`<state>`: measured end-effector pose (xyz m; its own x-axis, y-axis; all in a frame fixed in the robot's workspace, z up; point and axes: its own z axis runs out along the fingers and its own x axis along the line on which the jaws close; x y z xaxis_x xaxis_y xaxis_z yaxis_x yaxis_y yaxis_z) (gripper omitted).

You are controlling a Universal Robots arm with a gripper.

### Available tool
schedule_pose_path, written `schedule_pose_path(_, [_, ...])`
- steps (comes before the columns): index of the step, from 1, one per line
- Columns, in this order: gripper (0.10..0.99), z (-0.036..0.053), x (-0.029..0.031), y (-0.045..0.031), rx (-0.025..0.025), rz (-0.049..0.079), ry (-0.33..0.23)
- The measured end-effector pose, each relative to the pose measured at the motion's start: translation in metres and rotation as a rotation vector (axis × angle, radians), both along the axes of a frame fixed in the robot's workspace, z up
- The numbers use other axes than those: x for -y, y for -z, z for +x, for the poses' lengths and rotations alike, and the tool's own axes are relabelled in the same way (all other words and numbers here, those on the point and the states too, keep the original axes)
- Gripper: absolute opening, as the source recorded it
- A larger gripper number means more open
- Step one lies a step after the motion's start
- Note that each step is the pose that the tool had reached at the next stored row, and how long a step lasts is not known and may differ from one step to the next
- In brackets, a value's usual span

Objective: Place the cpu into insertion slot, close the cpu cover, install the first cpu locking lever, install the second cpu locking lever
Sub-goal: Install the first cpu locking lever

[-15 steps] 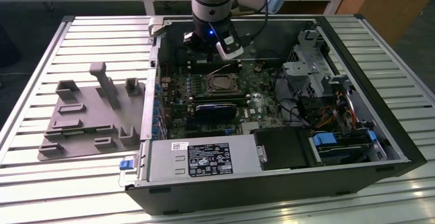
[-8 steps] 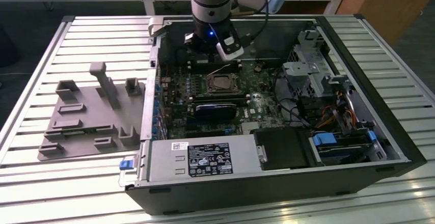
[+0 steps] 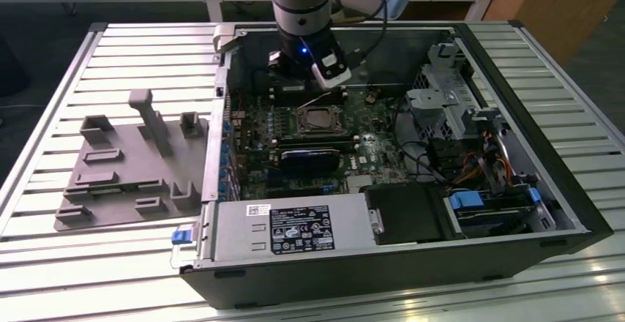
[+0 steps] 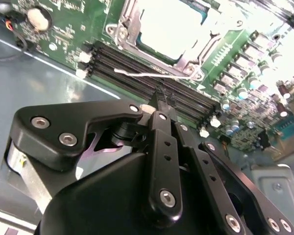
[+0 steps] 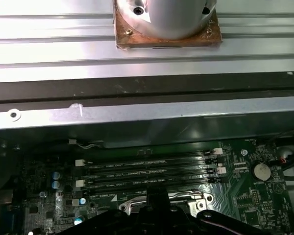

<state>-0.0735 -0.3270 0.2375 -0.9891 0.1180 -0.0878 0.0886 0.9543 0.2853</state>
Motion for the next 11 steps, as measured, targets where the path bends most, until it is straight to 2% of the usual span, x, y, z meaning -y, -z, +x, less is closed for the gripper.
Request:
schedule_pose_path(3, [0.106,0.0000,0.0000,0.0015,0.0141,-0.011,0.011])
schedule_pose_path(5, [0.106,0.0000,0.0000,0.0029,0.0210,-0.014,0.015])
schedule_pose_path(11, [0.106,0.0012,-0.0004,0.0064,0.0217,-0.014,0.018])
